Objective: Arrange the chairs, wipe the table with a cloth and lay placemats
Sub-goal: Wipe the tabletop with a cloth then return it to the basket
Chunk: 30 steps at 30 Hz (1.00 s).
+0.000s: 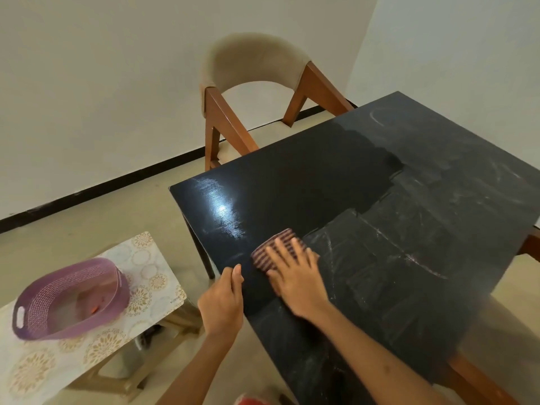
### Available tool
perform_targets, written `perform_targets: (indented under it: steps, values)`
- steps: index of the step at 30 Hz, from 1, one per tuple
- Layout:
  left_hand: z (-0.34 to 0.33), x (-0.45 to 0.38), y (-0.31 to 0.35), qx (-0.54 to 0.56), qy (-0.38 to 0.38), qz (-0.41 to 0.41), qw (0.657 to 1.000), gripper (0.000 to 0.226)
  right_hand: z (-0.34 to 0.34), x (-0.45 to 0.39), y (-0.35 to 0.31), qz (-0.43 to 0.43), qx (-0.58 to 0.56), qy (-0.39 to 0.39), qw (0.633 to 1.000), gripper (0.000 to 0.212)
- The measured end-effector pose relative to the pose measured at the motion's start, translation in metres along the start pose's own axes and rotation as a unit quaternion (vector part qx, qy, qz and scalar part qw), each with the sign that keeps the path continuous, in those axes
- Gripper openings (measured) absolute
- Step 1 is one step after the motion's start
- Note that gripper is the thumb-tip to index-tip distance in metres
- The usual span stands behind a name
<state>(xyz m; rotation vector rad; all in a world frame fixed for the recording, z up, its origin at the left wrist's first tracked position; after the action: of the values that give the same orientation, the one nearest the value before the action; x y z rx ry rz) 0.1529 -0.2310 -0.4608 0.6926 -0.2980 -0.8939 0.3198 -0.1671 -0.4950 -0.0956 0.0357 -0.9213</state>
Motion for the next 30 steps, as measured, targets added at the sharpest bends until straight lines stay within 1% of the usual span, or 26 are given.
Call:
perform_targets:
  steps: [2,3,5,7,8,10,13,15,17,19,20,23,26,28,30]
  values:
    - [0.0,0.002,0.002,0.002,-0.001,-0.003,1.0,0.067,0.005,0.002,0.04,-0.043,-0.004,-0.041,0.998,0.061]
    - [0.0,0.004,0.003,0.001,-0.002,-0.007,1.0,0.067,0.007,0.002,0.05,-0.057,-0.008,-0.06,0.997,0.066]
    - [0.0,0.007,0.006,0.003,-0.002,-0.008,1.0,0.067,0.005,0.002,0.052,-0.088,-0.014,-0.066,0.994,0.069]
    - [-0.001,0.008,0.009,0.015,-0.005,0.0,1.0,0.068,0.005,0.003,0.034,-0.111,-0.016,-0.051,0.992,0.062]
    - [-0.003,0.008,0.012,0.02,-0.009,0.005,1.0,0.068,0.005,0.005,0.02,-0.101,-0.008,-0.034,0.994,0.058]
    - [-0.007,0.004,0.019,0.027,-0.017,0.016,0.999,0.066,0.003,0.013,-0.021,-0.05,-0.013,-0.006,0.999,0.054]
    - [-0.01,-0.001,0.033,0.047,-0.029,0.034,0.998,0.058,-0.002,0.04,-0.08,0.023,-0.037,0.001,0.999,0.055]
    - [-0.008,0.0,0.045,0.058,-0.023,0.025,0.998,0.055,-0.006,0.056,-0.098,0.053,-0.038,0.009,0.998,0.051]
    - [-0.008,0.004,0.053,0.066,-0.024,0.008,0.998,0.049,-0.006,0.064,-0.096,0.07,-0.027,0.004,0.997,0.049]
    - [-0.011,0.006,0.054,0.062,-0.033,0.0,0.998,0.051,-0.008,0.066,-0.082,0.075,-0.023,-0.013,0.997,0.048]
    - [-0.012,0.007,0.053,0.06,-0.035,-0.003,0.998,0.053,-0.009,0.066,-0.07,0.063,-0.023,-0.019,0.998,0.048]
    - [-0.015,0.01,0.048,0.054,-0.045,-0.009,0.998,0.058,-0.004,0.069,-0.005,-0.032,-0.017,-0.019,0.999,0.052]
    - [-0.019,0.017,0.044,0.048,-0.06,-0.014,0.997,0.059,0.005,0.078,0.06,-0.111,-0.007,-0.043,0.993,0.06]
    - [-0.022,0.022,0.044,0.053,-0.076,-0.014,0.996,0.058,0.01,0.081,0.08,-0.139,-0.016,-0.05,0.989,0.068]
    - [-0.022,0.029,0.048,0.056,-0.083,-0.027,0.995,0.056,0.013,0.08,0.081,-0.162,-0.023,-0.052,0.985,0.071]
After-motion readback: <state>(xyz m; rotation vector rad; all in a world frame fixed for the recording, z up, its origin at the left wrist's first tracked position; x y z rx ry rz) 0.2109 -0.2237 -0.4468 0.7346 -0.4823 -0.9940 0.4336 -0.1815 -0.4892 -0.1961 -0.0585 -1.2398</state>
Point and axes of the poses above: each hand's wrist, its own x-axis away from the middle knuckle, its own z-axis out of the back of the hand, y = z × x, the point moved 8 cm from there along -x, towards the middle knuckle, and after that the axes turned 15 degrees about z, right-handed, at the moved point
